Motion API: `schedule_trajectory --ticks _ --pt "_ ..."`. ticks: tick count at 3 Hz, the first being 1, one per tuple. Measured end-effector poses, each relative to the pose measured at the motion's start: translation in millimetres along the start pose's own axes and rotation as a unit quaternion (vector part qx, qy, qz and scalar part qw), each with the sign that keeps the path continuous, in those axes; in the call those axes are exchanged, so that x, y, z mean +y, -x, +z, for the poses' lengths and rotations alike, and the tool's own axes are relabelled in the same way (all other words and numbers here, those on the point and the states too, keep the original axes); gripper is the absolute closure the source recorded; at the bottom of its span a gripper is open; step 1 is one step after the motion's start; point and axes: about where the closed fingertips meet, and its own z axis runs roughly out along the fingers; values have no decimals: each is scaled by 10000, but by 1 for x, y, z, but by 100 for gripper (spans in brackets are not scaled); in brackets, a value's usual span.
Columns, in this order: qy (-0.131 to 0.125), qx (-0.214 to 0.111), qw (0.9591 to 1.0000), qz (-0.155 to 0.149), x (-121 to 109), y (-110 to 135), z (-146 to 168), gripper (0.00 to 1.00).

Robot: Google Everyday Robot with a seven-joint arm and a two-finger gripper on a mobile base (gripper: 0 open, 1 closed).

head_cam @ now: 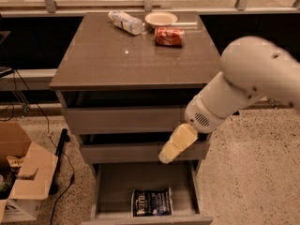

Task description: Pick blue chip bag from bottom drawer and place on counter

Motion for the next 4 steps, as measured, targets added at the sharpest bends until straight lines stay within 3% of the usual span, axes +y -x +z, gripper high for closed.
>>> schedule_trajectory --ticks 1,3,4 --pt "-177 -242 9994 163 -11 10 6 0" --pt "-315 -179 9990 259 -14 11 14 0" --pt "-376 -159 9974 596 -28 3 48 0"
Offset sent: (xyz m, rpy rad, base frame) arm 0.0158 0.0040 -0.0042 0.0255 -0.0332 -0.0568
